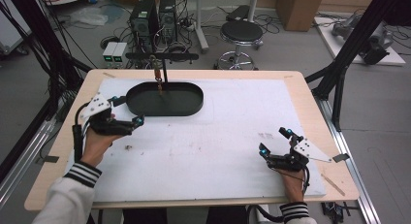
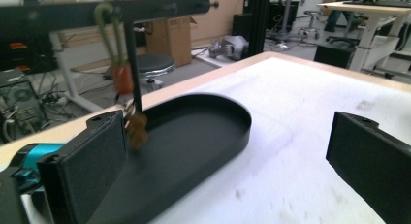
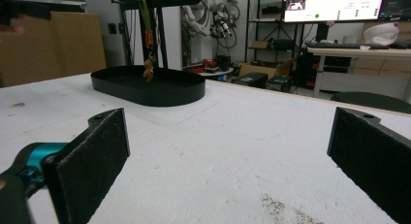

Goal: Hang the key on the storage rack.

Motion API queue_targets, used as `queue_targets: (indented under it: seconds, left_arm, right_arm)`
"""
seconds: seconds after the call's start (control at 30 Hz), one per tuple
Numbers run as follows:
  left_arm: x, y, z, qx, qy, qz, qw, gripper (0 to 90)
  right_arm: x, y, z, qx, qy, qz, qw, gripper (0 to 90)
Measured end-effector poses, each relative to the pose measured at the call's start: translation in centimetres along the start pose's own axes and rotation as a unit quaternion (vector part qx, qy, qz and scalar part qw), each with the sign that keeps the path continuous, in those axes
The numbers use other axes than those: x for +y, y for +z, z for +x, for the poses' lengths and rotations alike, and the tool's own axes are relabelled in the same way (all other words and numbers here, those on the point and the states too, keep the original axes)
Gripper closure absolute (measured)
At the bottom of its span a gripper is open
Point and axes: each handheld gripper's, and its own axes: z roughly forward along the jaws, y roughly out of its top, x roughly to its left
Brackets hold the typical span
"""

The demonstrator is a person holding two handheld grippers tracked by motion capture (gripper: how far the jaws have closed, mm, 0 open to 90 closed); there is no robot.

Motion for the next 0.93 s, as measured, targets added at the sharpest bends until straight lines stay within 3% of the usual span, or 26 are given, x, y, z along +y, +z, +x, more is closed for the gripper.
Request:
queue_targets:
  seconds: [0.27,0.5,0.67,0.93]
  left_arm:
    - [-4.4,-3.4,-1.0,0.009,-0.016,-0.04,0.999,1.7]
    - [-7.1,-4.1,-2.1,0.016,-0.012,-0.06,0.998,1.7]
    - [-8.1,-4.1,-2.7,0.023,0.003,-0.066,0.9976,1.7]
    - [-8.2,-4.2,-2.8,0.038,0.001,-0.069,0.9969,1.7]
  right_arm:
    - [0.0,0.0,0.0,-0.001,0.0,0.0,1.0,0.3]
    - [0.0,0.0,0.0,-0.003,-0.001,0.002,1.0,0.3]
    - [0.0,0.0,0.0,-0.003,-0.002,0.002,1.0,0.3]
    - [0.0,0.0,0.1,-0.002,-0.006,0.004,1.0,0.3]
